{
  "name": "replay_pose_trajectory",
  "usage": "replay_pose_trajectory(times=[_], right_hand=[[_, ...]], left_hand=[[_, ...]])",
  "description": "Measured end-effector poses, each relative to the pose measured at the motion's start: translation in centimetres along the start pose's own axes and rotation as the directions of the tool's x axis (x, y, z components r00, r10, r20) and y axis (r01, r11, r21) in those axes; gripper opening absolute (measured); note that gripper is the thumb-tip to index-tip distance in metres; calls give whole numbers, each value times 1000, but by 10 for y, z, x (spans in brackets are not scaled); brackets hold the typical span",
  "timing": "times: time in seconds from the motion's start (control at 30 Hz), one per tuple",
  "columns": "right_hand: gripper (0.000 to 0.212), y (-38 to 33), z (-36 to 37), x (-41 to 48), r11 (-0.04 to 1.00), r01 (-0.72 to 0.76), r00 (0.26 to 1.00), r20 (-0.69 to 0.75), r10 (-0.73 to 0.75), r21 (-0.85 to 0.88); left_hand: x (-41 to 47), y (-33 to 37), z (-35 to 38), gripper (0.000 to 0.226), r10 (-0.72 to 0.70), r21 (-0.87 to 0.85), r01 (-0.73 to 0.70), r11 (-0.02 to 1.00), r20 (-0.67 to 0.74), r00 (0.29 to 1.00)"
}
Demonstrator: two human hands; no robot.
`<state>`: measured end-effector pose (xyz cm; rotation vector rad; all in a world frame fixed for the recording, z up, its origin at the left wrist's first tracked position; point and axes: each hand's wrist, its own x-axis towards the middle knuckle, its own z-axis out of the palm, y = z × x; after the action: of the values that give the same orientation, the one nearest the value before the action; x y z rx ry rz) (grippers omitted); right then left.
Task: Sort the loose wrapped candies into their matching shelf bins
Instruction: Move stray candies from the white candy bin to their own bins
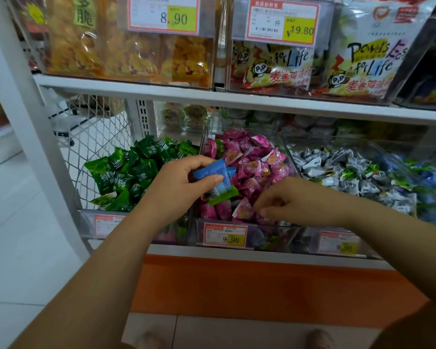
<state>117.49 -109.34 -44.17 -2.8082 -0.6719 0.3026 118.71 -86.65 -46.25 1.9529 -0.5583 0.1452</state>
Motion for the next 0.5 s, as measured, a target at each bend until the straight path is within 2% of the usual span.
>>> replay_pose_trajectory(times=[0.07,0.13,0.23,0.37,0.5], right_hand=[[39,-4,5,2,999,-13,989,144,21,-53],[53,-6,12,7,993,-34,975,215,58,-116],[68,-5,18,12,987,-63,971,221,95,-144],[72,0,25,10,989,-51,957,276,89,-142],[75,-3,31,9,997,-58,954,291,72,-58]], left_hand=[[1,1,1,13,0,0,0,1000,1,1000],[0,1,2,13,4,1,-4,1000,3,1000],[-1,0,3,12,9,23,-9,1000,-4,1000],[-2,0,1,14,0,24,0,1000,-6,1000],[-3,0,2,14,-3,22,3,1000,-1,1000]])
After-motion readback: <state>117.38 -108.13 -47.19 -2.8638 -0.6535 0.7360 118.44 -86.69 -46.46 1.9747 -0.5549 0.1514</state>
